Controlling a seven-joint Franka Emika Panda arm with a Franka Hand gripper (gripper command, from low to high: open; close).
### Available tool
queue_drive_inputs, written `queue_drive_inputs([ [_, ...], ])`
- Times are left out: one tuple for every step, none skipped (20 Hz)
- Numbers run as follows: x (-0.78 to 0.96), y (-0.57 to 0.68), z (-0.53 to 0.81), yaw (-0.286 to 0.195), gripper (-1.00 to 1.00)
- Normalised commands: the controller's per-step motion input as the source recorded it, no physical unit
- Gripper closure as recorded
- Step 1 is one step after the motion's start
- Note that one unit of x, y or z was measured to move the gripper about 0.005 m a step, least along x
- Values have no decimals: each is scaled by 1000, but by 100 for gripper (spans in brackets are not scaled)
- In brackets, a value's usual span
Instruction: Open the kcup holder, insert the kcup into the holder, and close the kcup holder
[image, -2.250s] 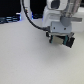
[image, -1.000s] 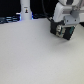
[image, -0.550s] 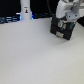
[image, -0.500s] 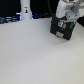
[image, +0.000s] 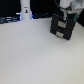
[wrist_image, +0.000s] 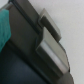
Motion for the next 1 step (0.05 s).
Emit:
queue_drive_inputs([
  [4,-8,5,16,-100],
])
